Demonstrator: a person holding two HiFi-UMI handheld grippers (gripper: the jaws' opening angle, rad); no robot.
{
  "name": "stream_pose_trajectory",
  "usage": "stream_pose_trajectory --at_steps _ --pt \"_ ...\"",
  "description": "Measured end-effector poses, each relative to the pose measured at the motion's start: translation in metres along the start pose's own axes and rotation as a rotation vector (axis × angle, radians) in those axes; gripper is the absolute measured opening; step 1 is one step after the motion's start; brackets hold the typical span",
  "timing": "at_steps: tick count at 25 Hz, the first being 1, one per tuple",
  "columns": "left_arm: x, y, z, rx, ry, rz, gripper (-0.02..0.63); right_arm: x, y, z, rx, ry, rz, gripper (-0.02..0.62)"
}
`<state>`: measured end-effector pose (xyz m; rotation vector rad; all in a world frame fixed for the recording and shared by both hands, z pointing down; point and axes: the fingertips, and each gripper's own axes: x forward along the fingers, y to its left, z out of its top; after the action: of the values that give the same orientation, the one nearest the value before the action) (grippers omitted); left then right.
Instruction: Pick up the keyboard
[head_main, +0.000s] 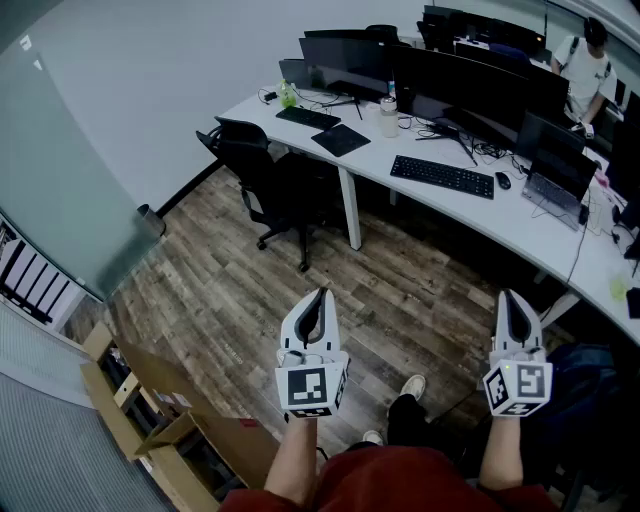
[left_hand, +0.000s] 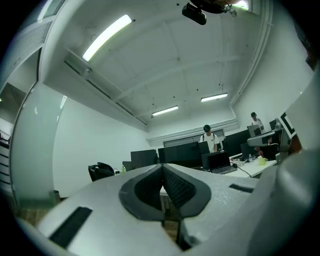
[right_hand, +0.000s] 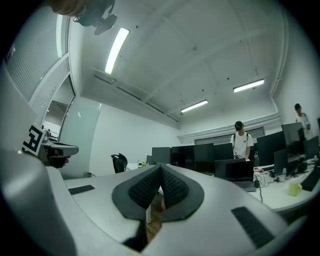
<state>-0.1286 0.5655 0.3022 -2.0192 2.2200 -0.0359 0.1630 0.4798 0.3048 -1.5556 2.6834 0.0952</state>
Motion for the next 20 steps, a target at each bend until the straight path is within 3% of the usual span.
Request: stream_pose_trajectory --at_steps 9,20 --pt "0.000 -0.008 -0.007 -0.010 0.013 -0.008 0.006 -0.002 -0.004 -0.006 0.004 0.005 -0.009 -0.002" --pt "0.050 -0.010 -0.010 -0.016 0.018 -0.032 0.006 0.034 -0.027 -0.006 0.047 -0.008 -0.038 -0.002"
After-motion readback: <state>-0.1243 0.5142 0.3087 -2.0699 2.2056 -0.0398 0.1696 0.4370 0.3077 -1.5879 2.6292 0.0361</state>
